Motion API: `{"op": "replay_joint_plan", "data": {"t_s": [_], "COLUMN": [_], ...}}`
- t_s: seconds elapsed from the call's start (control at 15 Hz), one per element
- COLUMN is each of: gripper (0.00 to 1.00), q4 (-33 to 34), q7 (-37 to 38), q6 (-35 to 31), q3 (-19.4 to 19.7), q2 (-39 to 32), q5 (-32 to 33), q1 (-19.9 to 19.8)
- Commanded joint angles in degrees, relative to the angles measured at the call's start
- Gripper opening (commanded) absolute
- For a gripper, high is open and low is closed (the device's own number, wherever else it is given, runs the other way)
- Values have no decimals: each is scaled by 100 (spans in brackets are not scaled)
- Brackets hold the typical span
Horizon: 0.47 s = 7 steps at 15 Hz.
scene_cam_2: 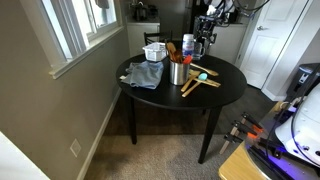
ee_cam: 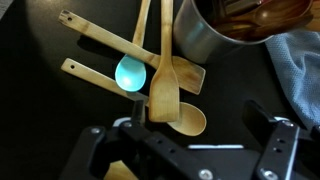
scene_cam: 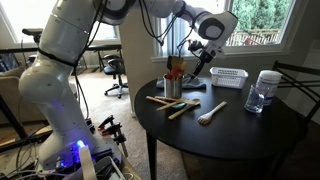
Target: Remove one wooden spoon out of the utensil holder
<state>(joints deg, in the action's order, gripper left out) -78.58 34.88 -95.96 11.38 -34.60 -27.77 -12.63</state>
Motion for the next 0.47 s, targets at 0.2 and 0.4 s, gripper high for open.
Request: {"op": "replay_joint_plan", "data": {"t_s": [0.2, 0.4], "gripper": [100, 100], "q4": [45, 44], "q7": [68, 69], "q6": [12, 12], "q3": [-95, -94], "q2": [80, 80], "q5": [170, 171], "q1": [-37, -38]}}
